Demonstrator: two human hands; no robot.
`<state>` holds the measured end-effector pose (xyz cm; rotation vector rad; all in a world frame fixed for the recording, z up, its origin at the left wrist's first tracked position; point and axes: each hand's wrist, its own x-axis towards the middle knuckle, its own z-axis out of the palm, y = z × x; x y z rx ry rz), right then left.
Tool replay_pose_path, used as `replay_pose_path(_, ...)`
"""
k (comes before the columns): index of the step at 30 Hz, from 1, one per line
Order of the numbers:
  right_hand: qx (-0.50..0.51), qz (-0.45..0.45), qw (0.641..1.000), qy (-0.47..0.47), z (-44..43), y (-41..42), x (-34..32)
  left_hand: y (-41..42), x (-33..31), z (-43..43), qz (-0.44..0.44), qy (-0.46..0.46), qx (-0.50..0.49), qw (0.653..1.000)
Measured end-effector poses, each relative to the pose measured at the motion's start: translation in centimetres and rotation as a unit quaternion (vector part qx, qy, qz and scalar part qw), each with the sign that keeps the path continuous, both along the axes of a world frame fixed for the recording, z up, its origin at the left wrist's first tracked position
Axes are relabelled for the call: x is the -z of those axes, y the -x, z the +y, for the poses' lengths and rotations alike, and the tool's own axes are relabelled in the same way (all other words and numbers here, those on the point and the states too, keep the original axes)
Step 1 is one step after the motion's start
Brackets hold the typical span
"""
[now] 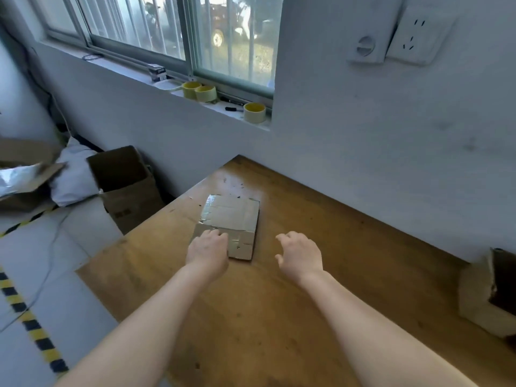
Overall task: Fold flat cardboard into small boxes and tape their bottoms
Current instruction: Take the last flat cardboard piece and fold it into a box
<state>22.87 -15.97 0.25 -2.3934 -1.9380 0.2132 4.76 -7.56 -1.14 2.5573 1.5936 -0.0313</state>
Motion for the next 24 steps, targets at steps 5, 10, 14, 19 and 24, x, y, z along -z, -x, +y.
replay_pose_path(5, 0.031, 0.024, 0.998, 0.040, 4.8, 2.0, 2.3, 1.7, 2.6, 4.9, -0.004, 0.037, -0.005, 0.999)
replay_pose_path(10, 0.076, 0.071, 0.992, 0.076, 7.9, 2.9, 4.7, 2.3, 5.1, 8.1, -0.025, 0.086, -0.034, 0.995)
replay_pose_path(14, 0.131, 0.132, 0.978, 0.096, 9.7, 3.6, 6.4, 2.4, 6.5, 9.2, -0.054, 0.098, -0.065, 0.992)
replay_pose_path(19, 0.227, 0.265, 0.935, 0.066, 10.9, 4.2, 7.8, 2.0, 7.6, 10.1, -0.183, 0.151, -0.171, 0.956)
replay_pose_path(24, 0.333, 0.328, 0.883, 0.035, 10.3, 3.6, 7.7, 1.8, 8.1, 10.0, -0.384, 0.271, -0.338, 0.815)
